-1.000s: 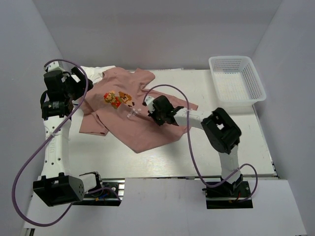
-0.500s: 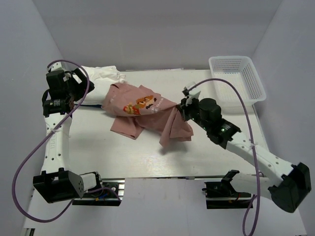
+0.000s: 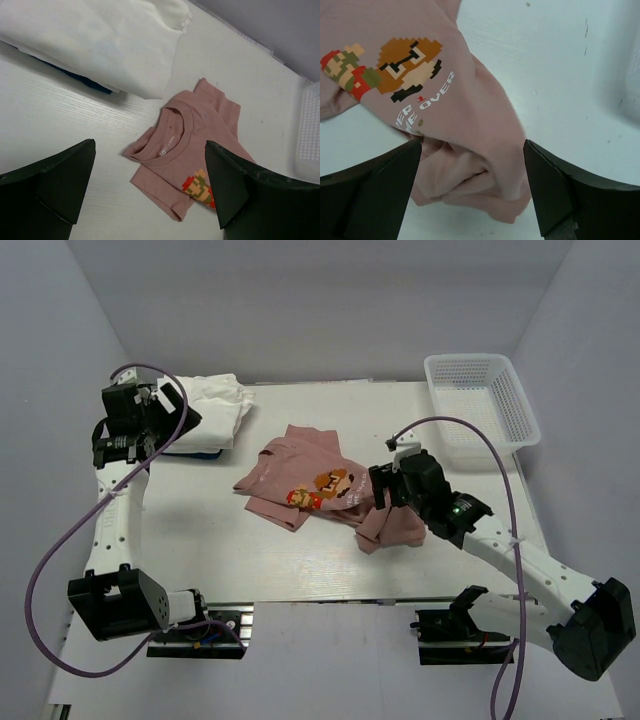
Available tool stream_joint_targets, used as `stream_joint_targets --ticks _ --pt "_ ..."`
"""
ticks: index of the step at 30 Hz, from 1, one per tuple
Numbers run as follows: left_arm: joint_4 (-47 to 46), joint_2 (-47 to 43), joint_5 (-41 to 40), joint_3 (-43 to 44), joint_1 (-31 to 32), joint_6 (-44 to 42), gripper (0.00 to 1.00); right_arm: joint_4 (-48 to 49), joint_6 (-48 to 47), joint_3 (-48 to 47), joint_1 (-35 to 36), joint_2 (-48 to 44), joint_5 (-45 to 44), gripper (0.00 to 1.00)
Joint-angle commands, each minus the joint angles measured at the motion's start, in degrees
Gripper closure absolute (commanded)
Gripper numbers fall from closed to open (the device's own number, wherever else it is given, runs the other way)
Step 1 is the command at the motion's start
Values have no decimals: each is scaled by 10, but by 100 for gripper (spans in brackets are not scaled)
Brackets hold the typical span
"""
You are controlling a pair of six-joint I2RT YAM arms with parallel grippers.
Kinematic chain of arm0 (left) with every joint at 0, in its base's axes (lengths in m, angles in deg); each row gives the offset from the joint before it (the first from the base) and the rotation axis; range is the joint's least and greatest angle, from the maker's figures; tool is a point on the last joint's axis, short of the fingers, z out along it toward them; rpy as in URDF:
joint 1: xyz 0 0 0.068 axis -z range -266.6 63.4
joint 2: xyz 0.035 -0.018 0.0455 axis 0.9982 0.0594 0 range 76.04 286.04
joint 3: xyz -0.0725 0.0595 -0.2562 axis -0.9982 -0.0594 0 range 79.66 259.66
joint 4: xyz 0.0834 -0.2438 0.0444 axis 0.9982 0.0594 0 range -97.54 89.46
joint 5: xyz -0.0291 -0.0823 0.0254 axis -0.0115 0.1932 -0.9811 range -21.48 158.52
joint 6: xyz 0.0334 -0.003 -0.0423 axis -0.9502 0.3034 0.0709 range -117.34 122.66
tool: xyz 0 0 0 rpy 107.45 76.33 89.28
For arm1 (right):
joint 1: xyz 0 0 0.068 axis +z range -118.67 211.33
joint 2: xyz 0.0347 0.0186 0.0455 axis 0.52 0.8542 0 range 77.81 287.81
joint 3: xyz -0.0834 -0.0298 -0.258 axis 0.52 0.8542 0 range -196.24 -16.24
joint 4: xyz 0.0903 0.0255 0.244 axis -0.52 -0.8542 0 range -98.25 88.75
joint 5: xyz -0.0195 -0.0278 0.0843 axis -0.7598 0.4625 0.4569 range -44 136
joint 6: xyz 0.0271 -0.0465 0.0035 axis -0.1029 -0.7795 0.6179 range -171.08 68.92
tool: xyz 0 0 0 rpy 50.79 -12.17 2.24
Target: Fold and stack the t-shirts
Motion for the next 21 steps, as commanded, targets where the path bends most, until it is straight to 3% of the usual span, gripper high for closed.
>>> stream_joint_targets --ticks 1,7,10,13,21 --pt "12 -9 56 -18 2 -14 0 -27 30 -25 -6 21 -31 10" --pt "36 -22 153 -124 15 -13 0 -89 81 -51 -10 48 -44 10" --pt "17 -55 176 -257 34 6 3 -158 133 -52 -24 38 -98 10" --pt "8 -67 181 -326 61 27 5 -221 192 -50 -46 48 -166 10" --pt "-15 -27 135 -327 122 40 5 -252 218 -84 -105 145 -113 10"
